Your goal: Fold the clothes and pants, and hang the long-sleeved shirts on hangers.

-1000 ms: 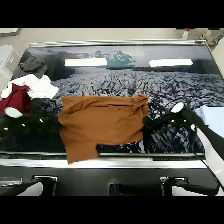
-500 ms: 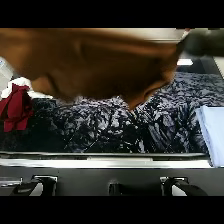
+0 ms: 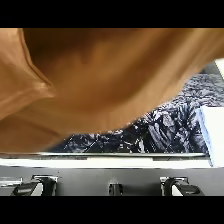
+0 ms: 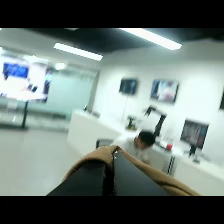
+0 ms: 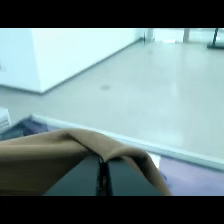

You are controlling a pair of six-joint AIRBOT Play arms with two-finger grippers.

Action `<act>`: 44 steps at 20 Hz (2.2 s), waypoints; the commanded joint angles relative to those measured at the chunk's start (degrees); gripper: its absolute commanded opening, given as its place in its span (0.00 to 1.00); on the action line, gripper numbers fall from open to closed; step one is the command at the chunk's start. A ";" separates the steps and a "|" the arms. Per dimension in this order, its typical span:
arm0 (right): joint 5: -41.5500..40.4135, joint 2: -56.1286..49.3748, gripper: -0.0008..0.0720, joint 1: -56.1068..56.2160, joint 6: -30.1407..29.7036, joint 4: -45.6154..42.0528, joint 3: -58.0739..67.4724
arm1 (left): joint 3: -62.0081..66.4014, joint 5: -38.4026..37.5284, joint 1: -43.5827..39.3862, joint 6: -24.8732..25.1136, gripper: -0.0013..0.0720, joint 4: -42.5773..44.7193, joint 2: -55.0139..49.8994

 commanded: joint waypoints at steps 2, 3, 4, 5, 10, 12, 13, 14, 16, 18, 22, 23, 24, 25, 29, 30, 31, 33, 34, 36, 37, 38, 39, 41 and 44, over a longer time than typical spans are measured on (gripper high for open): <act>12.68 -5.03 0.06 -0.02 5.07 -6.01 -7.82 | -5.77 -13.77 -0.02 -6.93 0.05 11.52 -7.69; 13.25 -7.74 0.06 -0.02 5.90 -6.45 -12.74 | -9.18 -14.73 -0.11 -6.88 0.05 11.56 -10.29; 11.43 -10.51 0.06 -0.02 6.47 -6.16 -17.88 | -13.33 -14.38 -0.11 -6.29 0.05 11.58 -13.44; 7.39 -13.88 0.06 -0.02 6.82 -5.70 -23.23 | -17.16 -13.79 -0.11 -5.51 0.05 11.58 -17.11; -11.04 -34.18 0.06 -0.02 14.56 5.14 -32.94 | -23.80 -11.74 -0.11 -5.66 0.05 10.34 -38.75; -12.74 -41.13 0.06 -0.02 14.45 13.86 -32.94 | -23.80 -12.15 -0.07 -5.66 0.05 6.40 -45.35; -12.63 -43.47 0.07 -0.02 14.45 17.00 -32.94 | -23.80 -12.66 -0.11 -5.66 0.05 4.44 -47.95; -12.20 -45.44 0.07 -0.02 14.45 19.39 -32.94 | -23.80 -13.38 -0.13 -5.64 0.05 2.25 -49.92; -12.02 -47.17 0.07 -0.02 14.29 20.57 -32.94 | -23.80 -15.85 -0.11 -5.64 0.05 -1.16 -52.72; -12.13 -46.77 0.15 -1.03 12.24 19.17 -32.79 | -23.80 -18.88 0.17 -5.60 0.06 -1.36 -53.46; -0.59 -42.95 0.86 -11.85 8.35 17.29 -30.23 | -20.98 -36.00 8.07 -3.72 1.00 0.72 -53.22; 4.31 -41.29 0.86 -15.65 8.50 13.57 -30.25 | -20.46 -42.18 10.84 -3.65 1.00 3.80 -53.11; 9.44 -39.65 0.86 -19.61 9.57 7.76 -30.34 | -20.94 -47.25 12.92 -3.56 1.00 7.61 -52.68; 14.69 -38.25 0.86 -22.73 10.23 1.03 -30.69 | -22.88 -50.31 14.36 -3.39 0.99 12.72 -51.56; 23.74 -31.63 0.86 -32.06 9.73 -19.10 -37.51 | -44.19 -40.72 15.06 2.51 0.76 15.02 -42.45; 22.29 -29.68 0.86 -34.12 9.75 -18.82 -40.30 | -49.88 -37.13 14.80 5.09 0.76 11.87 -40.72; 20.90 -28.00 0.86 -35.41 9.73 -18.75 -42.91 | -54.36 -34.05 14.38 7.23 0.76 8.92 -39.69; 19.41 -25.99 0.86 -35.85 9.20 -18.56 -46.58 | -60.59 -29.44 12.87 9.57 0.76 4.13 -39.45; 19.21 -25.66 0.86 -35.85 8.46 -17.51 -47.82 | -62.55 -27.47 11.72 10.84 0.76 1.73 -39.56; 19.17 -25.66 0.86 -35.85 8.17 -15.04 -49.16 | -64.54 -24.50 9.31 11.93 0.72 -1.62 -39.58; 19.04 -25.66 0.86 -35.85 8.07 -14.23 -49.62 | -64.65 -23.17 7.93 12.00 0.72 -2.27 -39.60; 19.04 -25.66 0.86 -35.85 7.69 -14.05 -49.94 | -64.65 -21.75 6.49 11.98 0.72 -2.91 -39.60; 19.15 -25.66 0.86 -35.85 7.28 -14.08 -50.01 | -64.65 -19.50 4.98 11.98 0.69 -3.91 -39.60; 19.45 -25.66 0.86 -35.85 7.15 -14.08 -50.01 | -64.65 -14.84 2.49 11.32 0.57 -6.32 -39.60; 18.99 -25.68 0.86 -35.76 7.15 -14.10 -50.14 | -64.63 -12.20 1.09 9.42 0.21 -7.13 -39.58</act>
